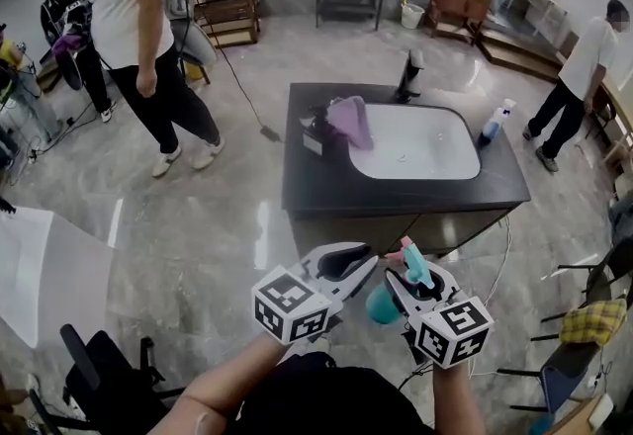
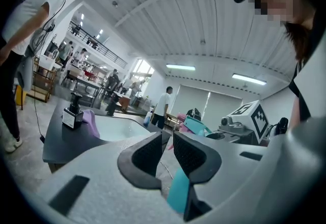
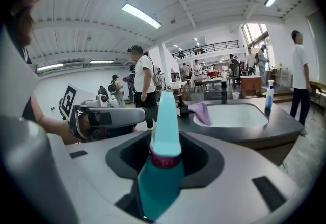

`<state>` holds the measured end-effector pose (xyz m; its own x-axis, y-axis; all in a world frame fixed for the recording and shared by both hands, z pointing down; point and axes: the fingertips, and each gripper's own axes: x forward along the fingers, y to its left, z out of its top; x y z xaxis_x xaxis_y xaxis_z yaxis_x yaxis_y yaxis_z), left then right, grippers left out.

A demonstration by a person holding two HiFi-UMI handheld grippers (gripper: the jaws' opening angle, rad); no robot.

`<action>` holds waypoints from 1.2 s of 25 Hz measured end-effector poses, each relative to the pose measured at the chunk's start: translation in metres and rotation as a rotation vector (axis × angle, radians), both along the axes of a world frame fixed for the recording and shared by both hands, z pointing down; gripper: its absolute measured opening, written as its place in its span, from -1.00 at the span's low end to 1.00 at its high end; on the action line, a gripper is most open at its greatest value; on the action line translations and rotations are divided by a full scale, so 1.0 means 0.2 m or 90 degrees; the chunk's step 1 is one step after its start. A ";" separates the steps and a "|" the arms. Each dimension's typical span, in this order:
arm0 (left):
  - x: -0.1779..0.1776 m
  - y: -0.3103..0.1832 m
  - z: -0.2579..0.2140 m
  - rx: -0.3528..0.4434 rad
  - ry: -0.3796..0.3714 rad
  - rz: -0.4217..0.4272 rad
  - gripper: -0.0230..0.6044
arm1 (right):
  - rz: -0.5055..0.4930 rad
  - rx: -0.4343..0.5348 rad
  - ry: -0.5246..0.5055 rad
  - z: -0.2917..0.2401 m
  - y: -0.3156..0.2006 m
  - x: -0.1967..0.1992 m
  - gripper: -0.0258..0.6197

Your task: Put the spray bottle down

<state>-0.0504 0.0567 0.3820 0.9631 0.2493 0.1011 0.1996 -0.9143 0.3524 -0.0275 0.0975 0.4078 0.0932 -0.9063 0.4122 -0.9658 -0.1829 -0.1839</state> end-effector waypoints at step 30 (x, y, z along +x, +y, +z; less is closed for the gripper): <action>0.56 -0.21 0.06 0.000 -0.013 -0.030 -0.73 | -0.031 0.011 0.003 0.00 -0.20 0.58 -0.42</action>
<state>0.0624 0.0154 0.3948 0.9716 0.2032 0.1212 0.1484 -0.9224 0.3567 0.0889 0.0570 0.4079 0.0512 -0.9166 0.3966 -0.9744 -0.1329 -0.1815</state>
